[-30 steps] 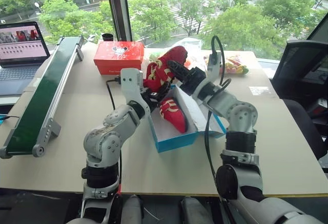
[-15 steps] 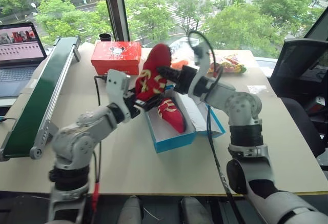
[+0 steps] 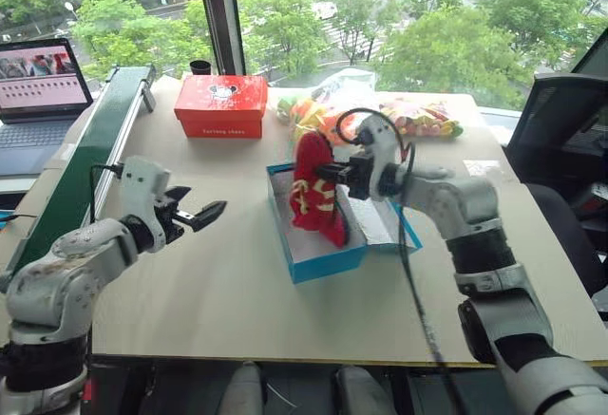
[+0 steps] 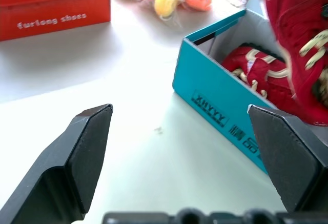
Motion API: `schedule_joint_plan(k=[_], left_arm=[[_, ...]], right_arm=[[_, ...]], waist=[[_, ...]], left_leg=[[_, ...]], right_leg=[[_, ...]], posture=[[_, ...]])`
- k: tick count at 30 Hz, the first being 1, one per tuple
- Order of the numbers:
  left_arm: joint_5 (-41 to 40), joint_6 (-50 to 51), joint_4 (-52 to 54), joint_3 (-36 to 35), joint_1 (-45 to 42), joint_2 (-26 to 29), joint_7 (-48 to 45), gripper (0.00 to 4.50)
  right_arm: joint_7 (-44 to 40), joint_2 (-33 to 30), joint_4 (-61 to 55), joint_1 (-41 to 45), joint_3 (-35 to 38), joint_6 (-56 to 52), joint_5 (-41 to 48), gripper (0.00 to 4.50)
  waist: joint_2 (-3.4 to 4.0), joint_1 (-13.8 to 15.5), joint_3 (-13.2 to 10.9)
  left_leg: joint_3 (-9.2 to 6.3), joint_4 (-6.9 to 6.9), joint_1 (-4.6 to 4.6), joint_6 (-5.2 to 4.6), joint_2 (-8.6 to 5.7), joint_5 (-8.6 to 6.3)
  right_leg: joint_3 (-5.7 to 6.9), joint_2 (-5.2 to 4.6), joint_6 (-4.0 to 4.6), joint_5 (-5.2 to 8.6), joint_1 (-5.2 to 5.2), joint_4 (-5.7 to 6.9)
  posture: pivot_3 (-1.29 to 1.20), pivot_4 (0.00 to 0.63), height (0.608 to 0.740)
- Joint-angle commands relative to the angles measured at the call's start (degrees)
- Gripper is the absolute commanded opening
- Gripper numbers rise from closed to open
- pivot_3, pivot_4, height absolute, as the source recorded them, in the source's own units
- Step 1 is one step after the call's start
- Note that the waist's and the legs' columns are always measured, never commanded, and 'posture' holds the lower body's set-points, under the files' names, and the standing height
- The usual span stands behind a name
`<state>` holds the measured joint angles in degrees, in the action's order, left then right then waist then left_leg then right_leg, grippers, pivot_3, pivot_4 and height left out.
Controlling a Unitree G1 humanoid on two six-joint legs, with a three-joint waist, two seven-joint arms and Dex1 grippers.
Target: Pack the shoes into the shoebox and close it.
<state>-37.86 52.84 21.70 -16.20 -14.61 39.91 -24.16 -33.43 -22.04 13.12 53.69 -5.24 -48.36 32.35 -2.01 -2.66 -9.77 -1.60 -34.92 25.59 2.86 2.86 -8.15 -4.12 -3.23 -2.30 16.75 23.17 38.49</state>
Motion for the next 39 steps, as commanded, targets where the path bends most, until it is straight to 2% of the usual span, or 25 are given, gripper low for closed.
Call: schedule_joint_plan(k=[1,5,12,17,25,31,39], left_arm=[[1.1,-1.3,1.0,-1.1,0.6,1.2,-0.8,4.5],[0.6,-1.7,1.1,-2.1,2.7,3.5,-4.4,4.5],[-2.4,-5.5,5.3,-3.2,8.6,10.0,-18.3,4.5],[-4.4,-6.8,8.1,-3.8,11.1,11.7,-23.7,4.5],[-5.4,-7.1,10.4,-3.1,11.8,11.8,-24.9,4.5],[-4.8,-7.6,10.4,-3.6,13.3,12.0,-24.7,4.5],[-4.7,-8.3,10.7,-2.6,13.7,11.1,-23.9,4.5]], right_arm=[[-2.8,-1.0,-1.4,2.0,1.4,2.7,-1.6,0.39],[-3.4,-1.6,-2.4,1.7,1.2,1.2,-2.9,0.39],[-4.6,-1.3,-5.3,1.1,-0.2,-3.3,-3.1,0.39],[-5.4,-1.0,-6.5,0.0,-1.6,-5.7,-3.4,0.39],[-6.0,1.3,-4.4,-3.9,-1.4,-7.3,-3.6,0.39],[-8.6,0.0,-5.5,-4.8,-4.2,-8.3,-4.9,0.39],[-15.7,-2.7,-5.0,-6.8,-17.9,-1.9,-13.3,0.39]], waist=[[0.0,0.1,0.0],[0.0,0.2,0.0],[0.02,0.1,0.0],[0.03,0.2,0.0],[0.03,0.2,0.0],[0.03,0.2,0.0],[0.03,0.2,0.0]], left_leg=[[0.0,0.01,-0.04,0.0,0.0,0.0],[0.01,0.0,-0.01,0.0,-0.02,0.0],[0.03,0.03,-0.01,0.0,-0.01,0.0],[0.04,0.04,-0.03,0.0,0.0,0.0],[0.04,0.01,-0.03,0.0,0.0,0.0],[0.04,0.02,-0.03,0.0,0.0,0.0],[0.04,0.01,-0.04,0.0,0.0,0.0]], right_leg=[[0.0,0.0,0.0,0.0,-0.03,0.0],[0.0,-0.03,0.0,0.0,-0.03,-0.02],[0.01,-0.03,0.02,0.01,0.0,-0.02],[0.01,-0.04,0.04,0.02,-0.02,-0.04],[0.01,-0.03,0.04,0.02,-0.04,-0.03],[0.01,-0.03,0.04,0.02,-0.02,-0.02],[0.01,-0.03,0.04,0.02,-0.03,-0.03]], posture=[[0.0,0.15,0.739],[0.0,0.15,0.739],[0.0,0.15,0.739],[0.0,0.15,0.739],[0.0,0.15,0.739],[0.0,0.15,0.739],[0.0,0.15,0.739]])
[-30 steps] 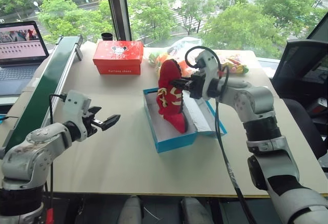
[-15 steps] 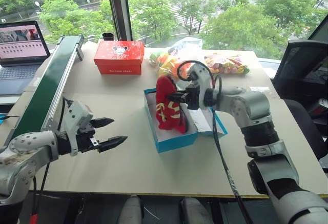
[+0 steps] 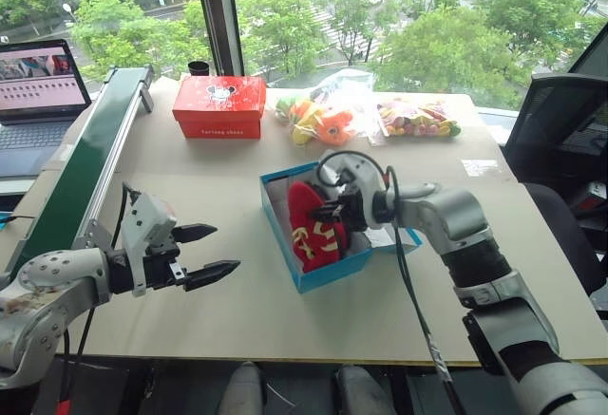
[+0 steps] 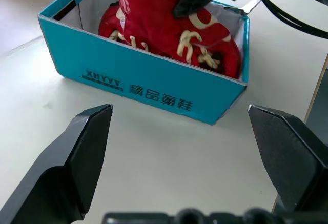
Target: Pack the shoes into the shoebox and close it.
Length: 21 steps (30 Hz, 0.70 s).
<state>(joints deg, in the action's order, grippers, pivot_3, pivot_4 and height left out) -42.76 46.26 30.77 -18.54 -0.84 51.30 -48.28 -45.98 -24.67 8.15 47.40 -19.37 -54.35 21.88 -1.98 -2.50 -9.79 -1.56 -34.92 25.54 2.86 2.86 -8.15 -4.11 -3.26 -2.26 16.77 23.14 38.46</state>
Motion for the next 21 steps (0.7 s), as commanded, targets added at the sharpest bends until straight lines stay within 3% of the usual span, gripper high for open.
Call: schedule_joint_plan(k=[1,5,9,11,16,21], left_arm=[[0.3,-1.8,1.5,0.1,-0.2,-0.5,0.4,4.5],[1.1,-2.2,1.6,1.0,-0.3,-0.9,0.8,4.5],[1.1,-2.3,2.1,1.0,0.0,-1.3,1.3,4.5],[1.2,-2.5,2.3,1.4,0.2,-1.4,1.4,4.5],[1.4,-2.8,2.0,2.7,-0.9,-1.6,1.5,4.5],[1.8,-3.2,0.9,4.6,-2.9,-1.7,1.1,4.5]], right_arm=[[-4.1,-0.3,1.8,-1.1,-6.8,6.8,-5.5,0.39],[-5.5,-1.3,8.8,-3.2,-15.2,18.0,-15.5,0.39],[-6.0,-1.8,13.1,-4.2,-20.5,26.7,-23.8,0.39],[-5.9,-1.7,15.0,-4.2,-21.9,29.7,-27.1,1.35],[-7.4,-1.3,15.8,-4.9,-22.0,32.7,-30.8,2.95],[-9.5,-0.2,10.7,-3.6,-15.0,25.1,-26.5,4.45]], waist=[[0.0,0.0,0.0],[-0.07,0.0,0.1],[-0.1,0.2,0.2],[-0.27,0.4,0.5],[-0.42,1.5,1.1],[-0.54,2.3,1.2]], left_leg=[[0.0,0.0,0.0,0.0,0.0,0.0],[0.01,-0.02,-0.13,0.0,0.0,0.0],[0.01,0.11,-1.06,0.01,0.02,-0.02],[0.02,0.15,-1.41,0.02,0.02,-0.04],[0.02,0.1,-1.51,0.03,0.0,-0.04],[0.02,0.13,-1.55,0.04,0.0,-0.04]], right_leg=[[0.0,0.0,0.0,0.0,0.0,0.0],[0.0,0.0,-0.01,0.0,-0.13,-0.01],[0.07,-0.01,-0.01,0.06,-1.02,-0.37],[0.09,-0.05,-0.32,0.36,-1.21,-0.47],[0.11,-0.1,-0.31,0.4,-1.38,-0.48],[0.14,-0.12,-0.22,0.41,-1.42,-0.49]], posture=[[0.0,0.15,0.739],[0.0,0.15,0.739],[0.0,0.15,0.739],[0.0,0.15,0.739],[0.0,0.15,0.739],[0.0,0.15,0.739]])
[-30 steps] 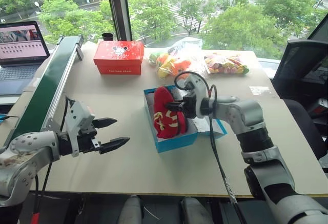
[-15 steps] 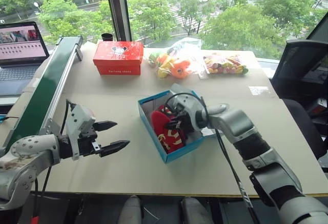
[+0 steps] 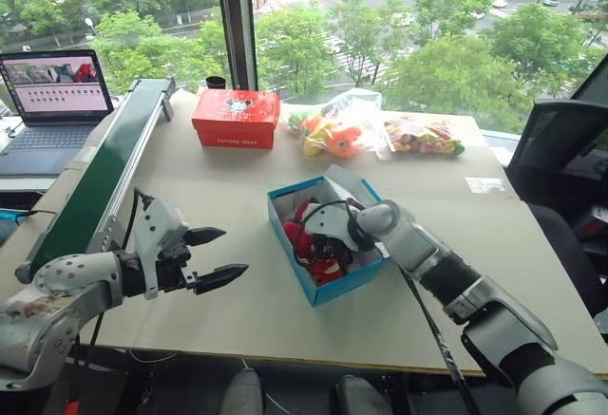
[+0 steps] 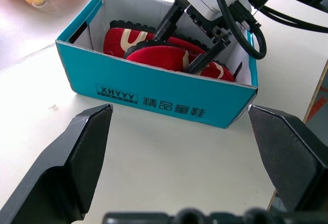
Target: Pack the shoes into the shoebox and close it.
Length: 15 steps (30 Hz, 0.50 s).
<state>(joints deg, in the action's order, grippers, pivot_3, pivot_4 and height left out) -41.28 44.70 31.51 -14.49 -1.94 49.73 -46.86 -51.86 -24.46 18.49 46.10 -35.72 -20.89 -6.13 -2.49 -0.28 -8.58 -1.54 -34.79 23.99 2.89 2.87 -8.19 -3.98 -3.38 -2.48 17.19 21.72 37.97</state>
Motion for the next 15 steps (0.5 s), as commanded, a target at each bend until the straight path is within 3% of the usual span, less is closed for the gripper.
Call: schedule_joint_plan(k=[1,5,12,15], left_arm=[[0.4,-1.7,-0.1,0.8,-2.1,0.0,-0.6,4.5],[1.0,-2.2,-1.4,1.8,-3.2,0.5,-1.8,4.5],[2.5,-3.2,-3.8,4.7,-6.2,1.1,-4.8,4.5],[3.4,-3.9,-4.8,6.3,-7.7,2.0,-6.9,4.5]], right_arm=[[-6.0,-0.5,-2.2,-1.9,3.7,-12.0,4.6,4.45],[-7.6,-1.0,-10.9,1.1,13.9,-25.2,13.1,4.45],[-7.3,-4.5,-19.1,5.0,26.1,-37.8,22.8,4.45],[-8.1,-8.6,-24.0,2.7,29.7,-41.5,26.1,4.45]], waist=[[-0.05,0.1,0.0],[0.13,0.0,-0.1],[0.53,-0.8,-0.7],[0.55,-0.8,-0.9]], left_leg=[[0.0,0.02,0.0,0.0,0.0,0.0],[0.0,0.05,0.55,-0.01,0.0,0.01],[-0.03,0.03,0.94,-0.03,0.01,0.0],[-0.03,0.04,0.94,-0.04,0.01,-0.01]], right_leg=[[0.0,0.0,0.04,-0.02,0.0,0.0],[-0.02,0.02,0.31,-0.2,0.34,0.09],[-0.01,0.08,0.31,-0.21,0.69,0.12],[0.0,0.08,0.31,-0.21,0.69,0.11]], posture=[[0.0,0.15,0.739],[0.0,0.15,0.739],[0.0,0.15,0.739],[0.0,0.15,0.739]])
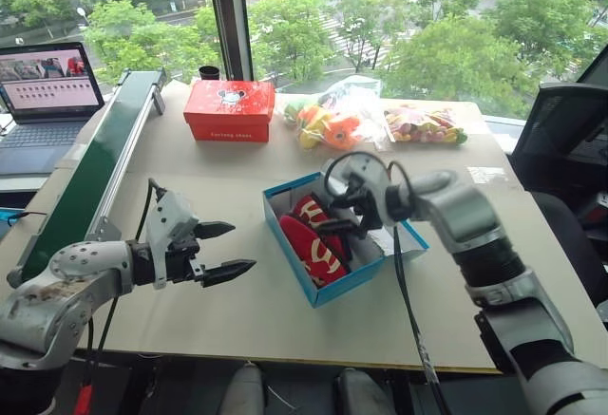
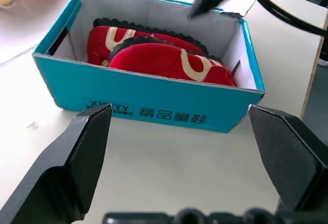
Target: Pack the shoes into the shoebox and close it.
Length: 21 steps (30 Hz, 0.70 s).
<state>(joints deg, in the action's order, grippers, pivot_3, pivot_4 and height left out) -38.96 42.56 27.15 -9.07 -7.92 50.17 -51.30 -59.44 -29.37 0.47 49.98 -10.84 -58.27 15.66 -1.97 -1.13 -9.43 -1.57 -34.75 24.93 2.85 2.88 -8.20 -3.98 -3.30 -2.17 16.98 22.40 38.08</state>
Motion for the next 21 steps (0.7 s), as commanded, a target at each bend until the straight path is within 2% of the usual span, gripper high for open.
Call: schedule_joint_plan(k=[1,4,7,10,11,14,17,19,21], left_arm=[[1.3,-1.9,-1.0,1.4,-2.6,1.9,-3.2,4.5],[2.3,-2.9,-3.5,3.3,-5.8,2.9,-5.9,4.5],[3.3,-3.8,-6.2,4.7,-9.0,3.4,-8.3,4.5],[5.0,-5.0,-9.8,7.2,-13.4,3.0,-10.4,4.5],[5.6,-5.4,-10.9,8.1,-15.0,2.7,-10.9,4.5],[6.9,-6.1,-13.0,10.3,-18.4,1.8,-12.6,4.5],[7.9,-6.7,-14.8,12.0,-21.3,1.0,-14.2,4.5],[8.7,-6.5,-15.9,12.9,-23.0,0.6,-14.8,4.5],[9.4,-6.8,-16.6,13.4,-23.6,0.8,-15.5,4.5]], right_arm=[[-0.5,-5.6,-8.0,-2.6,6.1,-5.6,5.3,4.2],[-1.4,-12.3,-15.3,-8.1,12.0,-9.7,9.7,3.42],[-2.7,-18.8,-22.0,-14.7,17.9,-11.9,14.1,2.37],[-4.9,-26.7,-30.3,-26.9,21.5,-15.9,18.3,1.26],[-4.0,-27.2,-32.1,-30.8,22.0,-17.1,19.0,1.01],[0.7,-25.6,-32.2,-41.0,20.6,-14.1,17.1,0.07],[6.3,-19.5,-25.1,-48.3,15.8,-7.0,12.7,0.07],[10.3,-12.2,-17.0,-47.2,14.0,-2.5,11.0,0.07],[11.8,-7.6,-12.5,-45.5,13.9,0.9,10.8,0.07]], waist=[[0.02,0.1,-0.1],[0.02,0.6,-0.3],[0.05,0.7,-0.3],[0.08,0.6,-0.4],[0.08,0.6,-0.4],[-0.05,0.0,-0.3],[-0.09,-0.3,-0.3],[-0.09,-0.5,-0.3],[-0.05,-1.1,-0.4]], left_leg=[[0.0,0.0,0.0,0.0,-0.01,0.0],[-0.02,-0.04,0.11,-0.01,-0.04,0.0],[-0.01,-0.11,0.28,-0.02,-0.05,-0.01],[-0.01,-0.12,0.31,-0.04,-0.05,-0.02],[0.01,-0.12,0.31,-0.05,-0.04,-0.02],[-0.03,-0.19,0.24,-0.09,-0.01,-0.04],[0.03,-0.3,0.22,-0.09,-0.04,-0.04],[0.03,-0.36,0.18,-0.09,-0.04,-0.04],[-0.01,-0.4,0.14,-0.1,-0.01,-0.03]], right_leg=[[0.0,0.0,0.0,0.0,0.0,-0.01],[0.04,-0.03,-0.03,0.02,0.01,-0.05],[0.04,-0.05,-0.07,0.01,0.13,-0.06],[0.03,-0.03,-0.1,0.01,0.17,-0.06],[0.01,-0.03,-0.15,0.04,0.18,-0.05],[0.03,0.02,-0.44,0.22,0.04,-0.06],[-0.08,0.01,-0.56,0.21,-0.03,-0.07],[-0.09,0.01,-0.59,0.2,-0.05,-0.06],[-0.08,0.06,-0.59,0.19,-0.09,-0.05]], posture=[[0.0,0.15,0.739],[0.0,0.15,0.739],[0.0,0.15,0.739],[0.0,0.15,0.739],[0.0,0.15,0.739],[0.0,0.15,0.739],[0.0,0.15,0.739],[0.0,0.15,0.739],[0.0,0.15,0.739]])
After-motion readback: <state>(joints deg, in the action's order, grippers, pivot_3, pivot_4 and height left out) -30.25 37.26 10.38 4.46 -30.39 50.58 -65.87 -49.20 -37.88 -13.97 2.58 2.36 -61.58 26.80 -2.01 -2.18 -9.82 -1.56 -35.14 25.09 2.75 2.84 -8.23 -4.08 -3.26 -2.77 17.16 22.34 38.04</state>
